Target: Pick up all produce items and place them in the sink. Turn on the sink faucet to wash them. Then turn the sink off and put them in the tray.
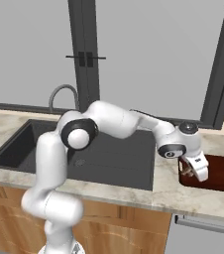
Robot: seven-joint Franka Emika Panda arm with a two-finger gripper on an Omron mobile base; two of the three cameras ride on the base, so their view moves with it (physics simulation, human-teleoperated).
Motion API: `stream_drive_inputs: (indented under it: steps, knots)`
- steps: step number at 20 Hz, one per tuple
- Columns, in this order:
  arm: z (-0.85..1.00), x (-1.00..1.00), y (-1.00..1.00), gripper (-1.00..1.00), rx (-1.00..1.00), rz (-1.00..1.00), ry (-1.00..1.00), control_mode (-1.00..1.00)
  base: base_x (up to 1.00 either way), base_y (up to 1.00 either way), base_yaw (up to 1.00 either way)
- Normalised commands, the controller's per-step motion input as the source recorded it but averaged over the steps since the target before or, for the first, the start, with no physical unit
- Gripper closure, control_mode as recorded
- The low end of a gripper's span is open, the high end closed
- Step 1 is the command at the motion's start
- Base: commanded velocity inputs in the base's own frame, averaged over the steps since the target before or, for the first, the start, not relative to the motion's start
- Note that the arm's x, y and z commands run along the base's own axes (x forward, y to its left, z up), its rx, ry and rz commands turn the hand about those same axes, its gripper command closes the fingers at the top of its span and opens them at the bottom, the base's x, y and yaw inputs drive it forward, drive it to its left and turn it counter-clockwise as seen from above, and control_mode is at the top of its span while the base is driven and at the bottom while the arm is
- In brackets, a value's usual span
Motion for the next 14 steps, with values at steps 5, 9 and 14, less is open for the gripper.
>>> stream_drive_inputs:
  steps: [5,9,14]
  knots:
    - [-0.3,0.19,-0.11,1.0,0.0,0.0,0.01,-1.0,0.0,0.0,0.0]
    - [-0.35,0.15,0.0,1.0,0.0,0.0,0.0,-1.0,0.0,0.0,0.0]
    - [-0.31,0.21,0.0,1.0,0.0,0.0,0.01,-1.0,0.0,0.0,0.0]
